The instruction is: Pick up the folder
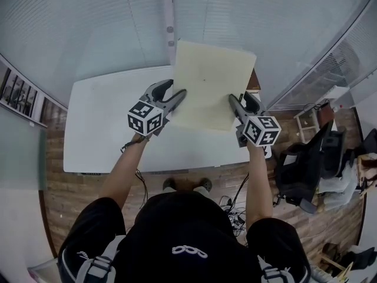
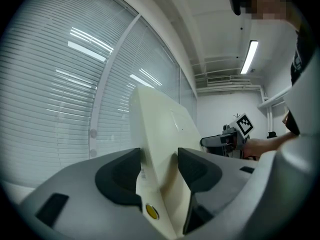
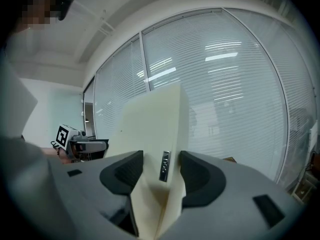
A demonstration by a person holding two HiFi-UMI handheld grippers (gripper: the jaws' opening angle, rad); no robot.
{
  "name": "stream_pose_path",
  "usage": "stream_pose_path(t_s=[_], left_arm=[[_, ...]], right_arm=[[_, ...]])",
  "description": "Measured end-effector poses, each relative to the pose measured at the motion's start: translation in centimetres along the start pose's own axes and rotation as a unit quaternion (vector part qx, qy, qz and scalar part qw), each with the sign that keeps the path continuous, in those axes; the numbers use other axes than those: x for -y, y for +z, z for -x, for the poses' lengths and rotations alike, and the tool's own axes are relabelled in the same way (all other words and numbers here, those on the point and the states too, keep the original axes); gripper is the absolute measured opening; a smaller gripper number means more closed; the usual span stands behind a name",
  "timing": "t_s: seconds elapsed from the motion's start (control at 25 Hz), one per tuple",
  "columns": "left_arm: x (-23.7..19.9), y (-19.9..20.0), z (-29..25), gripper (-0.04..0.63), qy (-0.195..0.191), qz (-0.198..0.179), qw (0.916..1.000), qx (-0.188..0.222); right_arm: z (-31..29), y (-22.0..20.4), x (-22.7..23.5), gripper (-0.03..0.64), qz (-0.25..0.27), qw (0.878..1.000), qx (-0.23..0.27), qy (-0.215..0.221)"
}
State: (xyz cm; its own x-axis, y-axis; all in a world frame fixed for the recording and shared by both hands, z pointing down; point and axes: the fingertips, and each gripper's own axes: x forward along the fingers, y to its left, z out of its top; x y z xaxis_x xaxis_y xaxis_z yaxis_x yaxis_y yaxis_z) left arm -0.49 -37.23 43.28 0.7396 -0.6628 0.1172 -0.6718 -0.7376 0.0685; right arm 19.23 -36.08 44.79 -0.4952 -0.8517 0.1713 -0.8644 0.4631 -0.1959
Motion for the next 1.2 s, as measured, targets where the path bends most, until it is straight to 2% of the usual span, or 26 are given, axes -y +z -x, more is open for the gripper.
stream_pose_path(t_s=[1.2], left_arm=[[0.27,-0.09,-0.12,0.244,-0.002,0.003,1.0,-0.002]], right_arm=[[0.41,0.35,0.02,0.247,0.008,1.0,0.001,-0.002]])
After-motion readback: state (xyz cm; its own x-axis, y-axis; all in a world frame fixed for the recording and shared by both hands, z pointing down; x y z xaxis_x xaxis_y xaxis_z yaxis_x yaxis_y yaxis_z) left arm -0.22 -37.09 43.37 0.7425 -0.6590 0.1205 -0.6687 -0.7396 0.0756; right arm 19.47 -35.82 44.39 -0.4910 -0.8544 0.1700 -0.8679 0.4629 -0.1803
